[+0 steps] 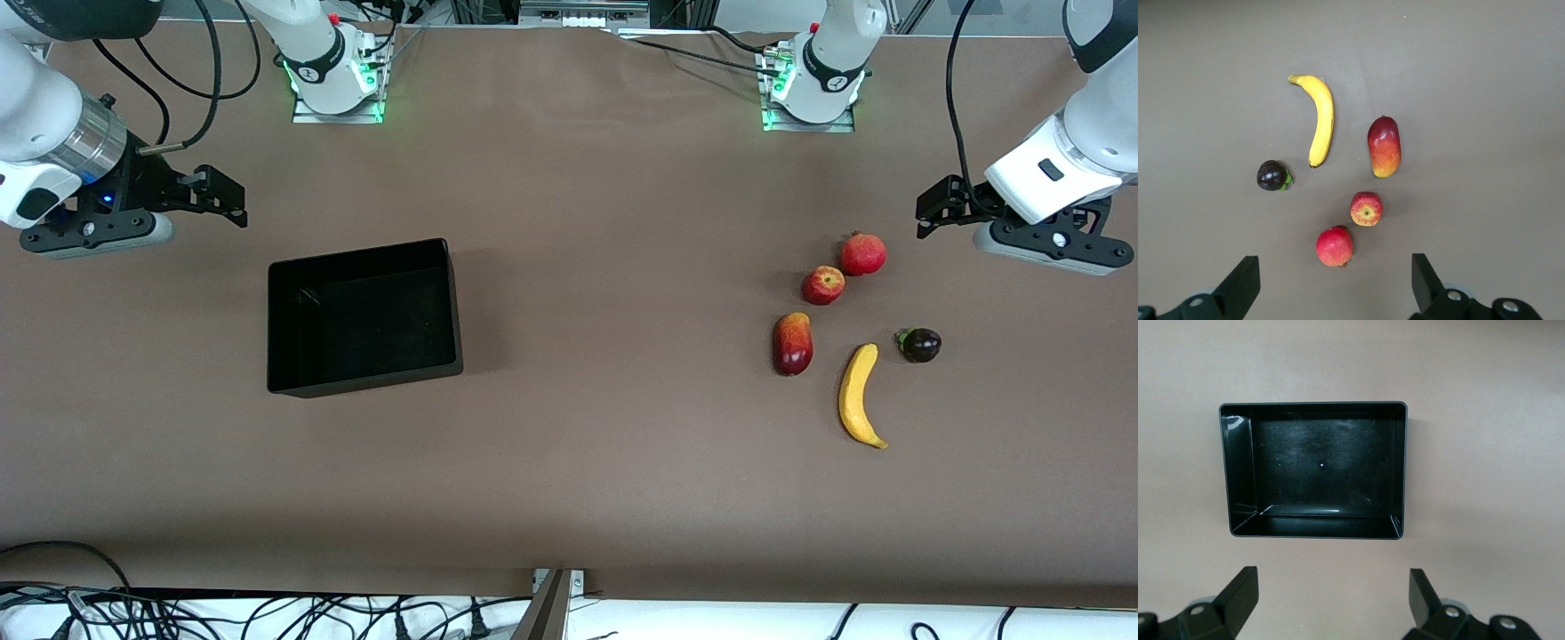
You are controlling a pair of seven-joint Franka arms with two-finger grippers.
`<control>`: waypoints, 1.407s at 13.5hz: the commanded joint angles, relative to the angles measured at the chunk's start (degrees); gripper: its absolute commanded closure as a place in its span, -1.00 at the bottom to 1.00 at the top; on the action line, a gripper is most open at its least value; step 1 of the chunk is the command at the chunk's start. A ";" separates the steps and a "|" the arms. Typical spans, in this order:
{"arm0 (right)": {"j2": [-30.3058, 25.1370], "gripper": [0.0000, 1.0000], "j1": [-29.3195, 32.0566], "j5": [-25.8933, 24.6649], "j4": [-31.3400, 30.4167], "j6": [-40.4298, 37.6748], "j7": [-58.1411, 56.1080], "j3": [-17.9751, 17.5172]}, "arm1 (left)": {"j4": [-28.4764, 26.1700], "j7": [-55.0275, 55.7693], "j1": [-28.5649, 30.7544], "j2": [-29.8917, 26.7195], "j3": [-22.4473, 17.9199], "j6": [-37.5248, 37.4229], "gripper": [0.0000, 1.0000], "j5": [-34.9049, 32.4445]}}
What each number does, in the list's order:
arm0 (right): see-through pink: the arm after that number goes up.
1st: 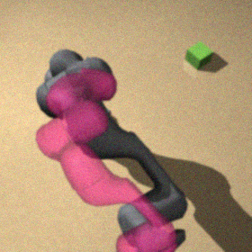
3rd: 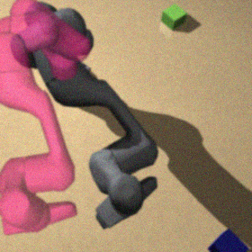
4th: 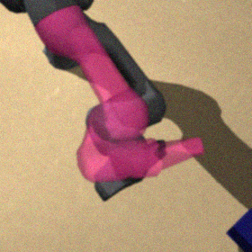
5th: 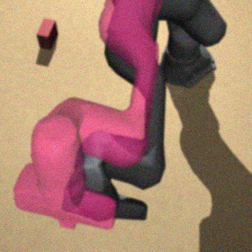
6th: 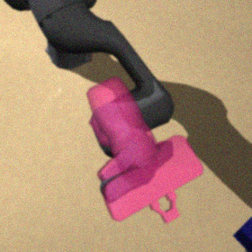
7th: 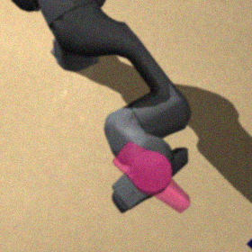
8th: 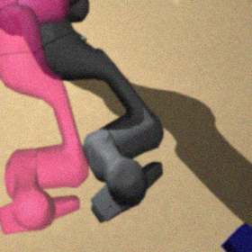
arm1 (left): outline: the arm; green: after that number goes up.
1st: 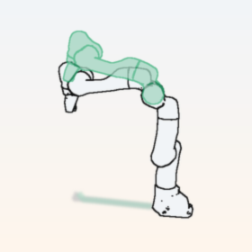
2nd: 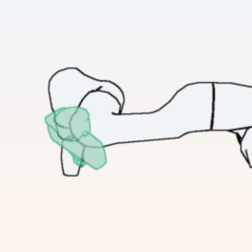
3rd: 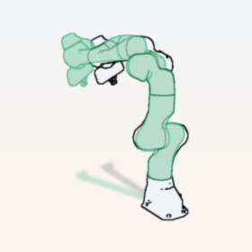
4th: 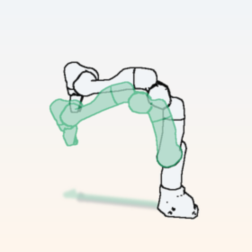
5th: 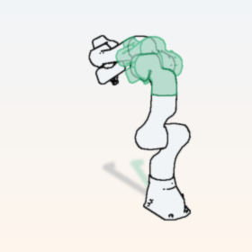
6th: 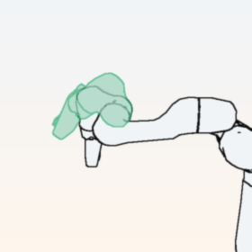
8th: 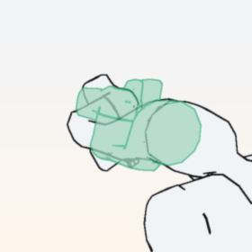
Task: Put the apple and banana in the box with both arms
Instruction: 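Reach the right gripper down to the rim of the black box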
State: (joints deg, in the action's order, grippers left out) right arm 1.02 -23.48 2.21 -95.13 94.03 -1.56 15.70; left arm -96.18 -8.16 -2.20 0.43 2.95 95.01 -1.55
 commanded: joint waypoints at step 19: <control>14.52 -1.00 3.68 -4.15 -17.96 32.20 0.96 0.47 | 1.87 4.82 -0.52 0.18 3.12 -1.75 -1.00 -1.09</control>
State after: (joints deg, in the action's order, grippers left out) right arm 13.79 -22.60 -1.41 -107.10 116.86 0.35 16.29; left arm -95.66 -4.26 -2.40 0.43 6.16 94.81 -1.55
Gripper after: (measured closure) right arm 0.000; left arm 0.000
